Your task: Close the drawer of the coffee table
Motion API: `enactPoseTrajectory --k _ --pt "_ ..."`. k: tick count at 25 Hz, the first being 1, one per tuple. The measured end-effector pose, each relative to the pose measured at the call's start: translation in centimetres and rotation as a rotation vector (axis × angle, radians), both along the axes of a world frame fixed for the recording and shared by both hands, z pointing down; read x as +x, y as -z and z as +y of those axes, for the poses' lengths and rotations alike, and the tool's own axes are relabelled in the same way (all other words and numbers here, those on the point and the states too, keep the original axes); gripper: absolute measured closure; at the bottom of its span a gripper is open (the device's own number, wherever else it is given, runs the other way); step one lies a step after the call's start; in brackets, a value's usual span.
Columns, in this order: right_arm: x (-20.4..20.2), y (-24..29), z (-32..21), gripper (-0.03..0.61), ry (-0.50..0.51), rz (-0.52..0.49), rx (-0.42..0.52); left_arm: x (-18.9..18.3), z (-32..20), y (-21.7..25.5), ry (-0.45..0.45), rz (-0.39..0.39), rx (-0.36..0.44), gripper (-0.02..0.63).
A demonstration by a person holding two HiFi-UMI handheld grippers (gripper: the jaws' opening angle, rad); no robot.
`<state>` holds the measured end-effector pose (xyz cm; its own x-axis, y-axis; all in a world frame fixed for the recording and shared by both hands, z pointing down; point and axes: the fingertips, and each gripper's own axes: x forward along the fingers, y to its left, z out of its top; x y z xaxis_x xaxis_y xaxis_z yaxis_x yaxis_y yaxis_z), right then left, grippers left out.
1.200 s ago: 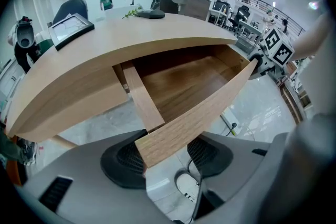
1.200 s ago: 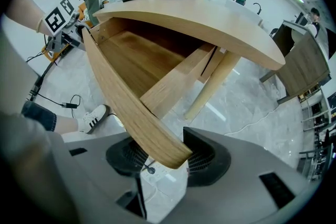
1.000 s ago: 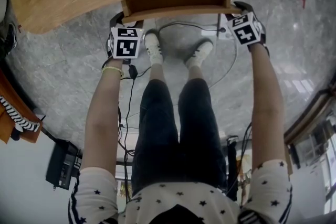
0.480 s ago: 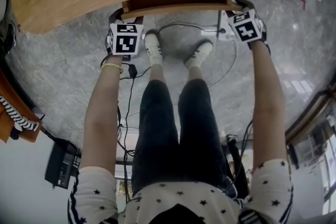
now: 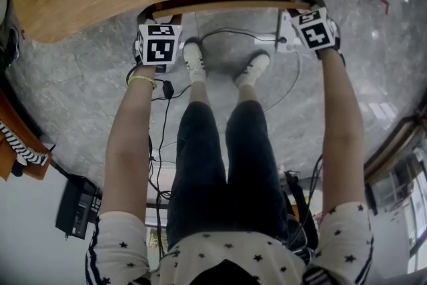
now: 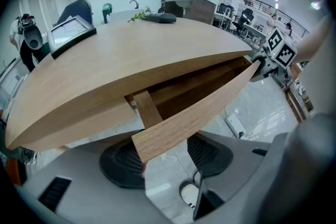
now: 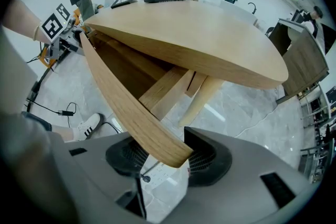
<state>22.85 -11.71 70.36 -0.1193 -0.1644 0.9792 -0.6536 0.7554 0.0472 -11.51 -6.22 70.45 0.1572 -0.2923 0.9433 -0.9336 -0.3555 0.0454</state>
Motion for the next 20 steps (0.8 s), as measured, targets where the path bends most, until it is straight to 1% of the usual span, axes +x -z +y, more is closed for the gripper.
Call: enactPoseTrajectory --k 12,20 --pt "-0.3 0.1 -1.6 0.385 -0.006 -0.018 0.008 -0.3 -1.7 0.0 0.047 -0.010 0.034 0.371" --pt "-0.6 0.1 -2.4 0.385 -0.021 -0.034 0.004 -0.6 -2.2 -0.2 0.098 0.002 0.035 0.370"
